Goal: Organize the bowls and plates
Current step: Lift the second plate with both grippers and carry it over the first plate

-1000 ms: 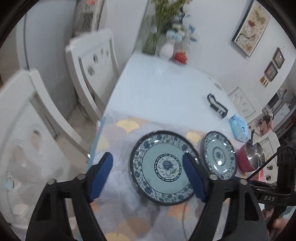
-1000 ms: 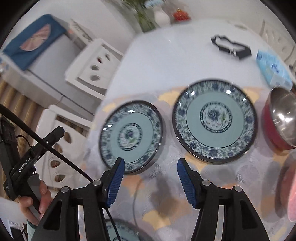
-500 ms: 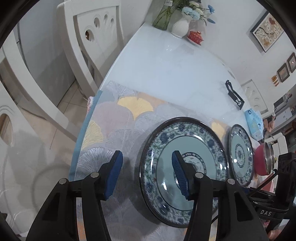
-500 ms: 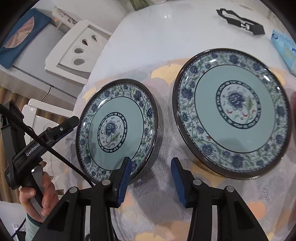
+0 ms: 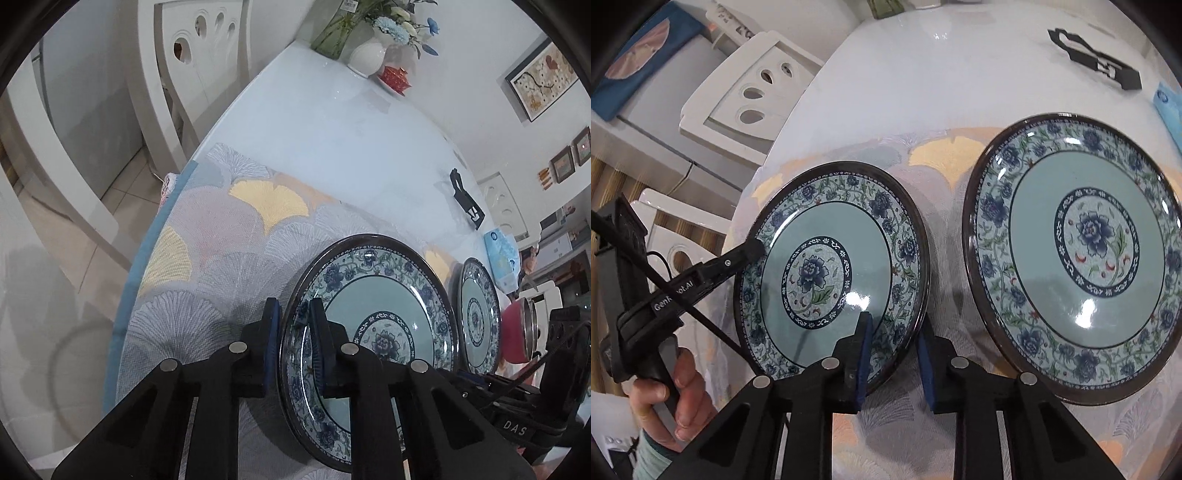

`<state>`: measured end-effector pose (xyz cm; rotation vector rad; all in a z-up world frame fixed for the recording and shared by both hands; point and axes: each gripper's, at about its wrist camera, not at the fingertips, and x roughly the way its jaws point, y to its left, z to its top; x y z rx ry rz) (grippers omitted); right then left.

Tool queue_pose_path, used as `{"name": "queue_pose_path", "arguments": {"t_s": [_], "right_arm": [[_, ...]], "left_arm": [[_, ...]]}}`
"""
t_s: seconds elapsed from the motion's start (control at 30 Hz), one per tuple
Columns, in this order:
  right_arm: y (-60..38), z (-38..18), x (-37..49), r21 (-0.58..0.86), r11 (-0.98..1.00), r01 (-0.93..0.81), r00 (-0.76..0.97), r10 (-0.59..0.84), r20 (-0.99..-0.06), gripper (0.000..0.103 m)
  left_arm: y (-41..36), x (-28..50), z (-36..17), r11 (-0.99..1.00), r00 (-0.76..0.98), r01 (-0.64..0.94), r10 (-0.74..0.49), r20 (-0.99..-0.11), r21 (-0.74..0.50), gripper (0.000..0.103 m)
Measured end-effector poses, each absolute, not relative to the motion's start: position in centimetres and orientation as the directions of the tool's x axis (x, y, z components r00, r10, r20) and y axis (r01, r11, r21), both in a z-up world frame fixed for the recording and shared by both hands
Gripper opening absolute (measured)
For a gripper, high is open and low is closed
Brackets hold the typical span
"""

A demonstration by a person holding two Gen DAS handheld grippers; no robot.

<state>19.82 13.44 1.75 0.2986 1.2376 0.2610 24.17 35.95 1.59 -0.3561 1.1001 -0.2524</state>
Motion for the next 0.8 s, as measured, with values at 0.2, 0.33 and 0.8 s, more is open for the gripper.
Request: {"name": "queue_pose_path", "arguments": {"t_s": [0.2,0.33,0.8], "right_arm": [[14.1,4.5,18.9,0.295,0.95,-0.099,0.368,0.311,-0.876,0.024],[14.0,8.0,18.0,0.276,0.952,-0.134,0.421,0.306,-0.854,0.024],[13.4,19.2,8.7,0.286,0.945,-0.158,0.58,0.323,-0.747,0.024]], "left_arm": [[35.5,22.6,4.3,0.927,0.489,0.049,-0.347,-0.8,-0.371,0.013],[35.9,21.4,7.3,0.923,0.537,0.052,-0.348,-0.768,-0.382,0.013],[35.6,11.9,19.3,0.912,0.718,0.109,-0.347,-0.603,-0.395,0.013]]}}
